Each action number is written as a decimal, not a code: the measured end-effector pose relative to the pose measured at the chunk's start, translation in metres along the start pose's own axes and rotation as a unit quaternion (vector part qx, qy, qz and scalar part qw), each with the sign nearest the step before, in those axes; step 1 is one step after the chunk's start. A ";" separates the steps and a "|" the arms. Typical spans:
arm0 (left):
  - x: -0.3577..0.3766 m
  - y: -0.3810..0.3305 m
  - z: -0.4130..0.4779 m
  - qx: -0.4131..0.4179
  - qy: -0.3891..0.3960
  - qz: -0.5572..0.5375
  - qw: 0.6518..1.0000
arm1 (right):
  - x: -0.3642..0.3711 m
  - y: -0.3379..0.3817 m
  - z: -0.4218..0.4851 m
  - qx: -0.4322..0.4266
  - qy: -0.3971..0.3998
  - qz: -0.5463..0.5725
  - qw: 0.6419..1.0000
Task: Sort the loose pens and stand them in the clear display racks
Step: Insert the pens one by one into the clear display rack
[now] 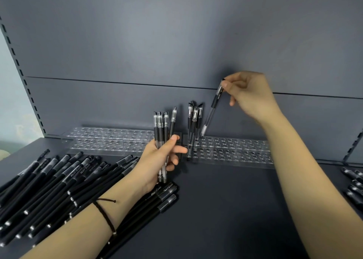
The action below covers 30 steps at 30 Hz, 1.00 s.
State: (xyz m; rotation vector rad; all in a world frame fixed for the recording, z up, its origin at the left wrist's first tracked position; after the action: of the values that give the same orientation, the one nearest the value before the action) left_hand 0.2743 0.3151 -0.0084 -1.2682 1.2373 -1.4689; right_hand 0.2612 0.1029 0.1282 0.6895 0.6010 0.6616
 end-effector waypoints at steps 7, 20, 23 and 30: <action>0.004 -0.007 -0.008 0.016 0.016 0.014 1.000 | 0.020 -0.006 -0.010 0.005 0.054 -0.058 0.997; 0.005 0.000 -0.002 0.006 0.041 0.008 0.999 | 0.029 0.016 -0.022 -0.047 0.059 -0.085 0.993; 0.006 -0.001 -0.003 0.009 0.053 -0.007 0.999 | 0.042 0.027 -0.037 -0.020 0.186 -0.060 0.981; 0.009 -0.005 -0.006 0.027 0.082 -0.016 0.996 | 0.054 0.019 -0.042 0.072 0.184 0.025 0.980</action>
State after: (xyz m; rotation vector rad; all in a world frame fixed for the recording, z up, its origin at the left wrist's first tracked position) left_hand 0.2671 0.3086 -0.0016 -1.1551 1.2778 -1.6459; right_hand 0.2609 0.1687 0.1009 0.7242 0.9831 0.8059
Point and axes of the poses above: each hand's wrist, its own z-axis towards the middle knuckle, its own x-axis out of the palm, y = z × x, the point moved 5 cm from there along z, towards the middle knuckle, and after that the axes turned 8 degrees about -y, right-handed, at the moved point
